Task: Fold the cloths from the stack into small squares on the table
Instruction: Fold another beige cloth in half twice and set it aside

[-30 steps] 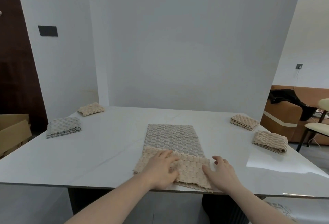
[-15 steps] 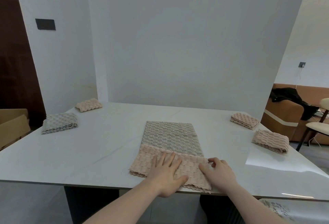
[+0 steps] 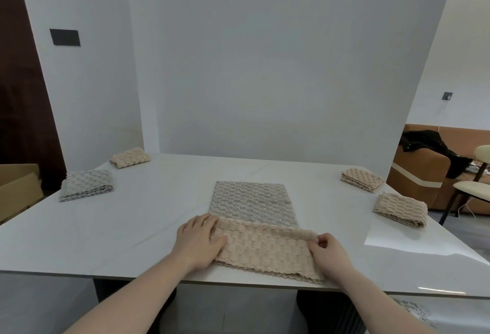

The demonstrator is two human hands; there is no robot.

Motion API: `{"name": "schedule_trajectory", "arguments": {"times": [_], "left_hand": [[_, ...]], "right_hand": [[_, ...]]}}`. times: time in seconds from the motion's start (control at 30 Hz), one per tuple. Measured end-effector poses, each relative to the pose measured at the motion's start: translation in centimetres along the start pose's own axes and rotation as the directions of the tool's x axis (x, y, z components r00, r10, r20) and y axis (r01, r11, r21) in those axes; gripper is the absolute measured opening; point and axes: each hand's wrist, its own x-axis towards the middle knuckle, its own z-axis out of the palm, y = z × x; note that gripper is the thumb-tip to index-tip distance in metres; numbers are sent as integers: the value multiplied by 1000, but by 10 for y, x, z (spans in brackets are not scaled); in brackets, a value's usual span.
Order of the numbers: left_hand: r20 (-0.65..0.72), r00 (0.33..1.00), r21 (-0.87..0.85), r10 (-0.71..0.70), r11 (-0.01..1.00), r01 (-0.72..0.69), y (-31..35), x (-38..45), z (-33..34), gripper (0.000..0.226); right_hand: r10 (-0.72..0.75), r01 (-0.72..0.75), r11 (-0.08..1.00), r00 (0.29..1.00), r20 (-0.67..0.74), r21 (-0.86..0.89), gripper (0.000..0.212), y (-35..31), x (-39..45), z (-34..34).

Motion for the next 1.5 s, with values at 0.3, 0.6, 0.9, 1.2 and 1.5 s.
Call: {"name": "schedule_trajectory", "arguments": {"times": [0.3,0.6,0.9,1.2,1.5], "left_hand": [[-27,999,-23,-32,999,31,-10,-11,9,73],[-29,999,-128,-25,992,21,-13,-13,6,61],[-27,998,-294,-53,955,43,-18,-9,5,47],[-77,993,-458,-88,888,43,-20,-11,0,30],[-124,989,-504,-82,864,8,-17,-14,0,38]], "right_hand": [[37,-25,962,999,-37,271,26,-26,-2,-11],[-150,96,908,983,102,407,43,-121,-21,2],[-264,150,898,936,234,414,40,-154,-48,66],[-331,241,925,890,313,294,29,-132,-54,90],[-519,520,851,854,32,-72,24,-62,-43,63]]}}
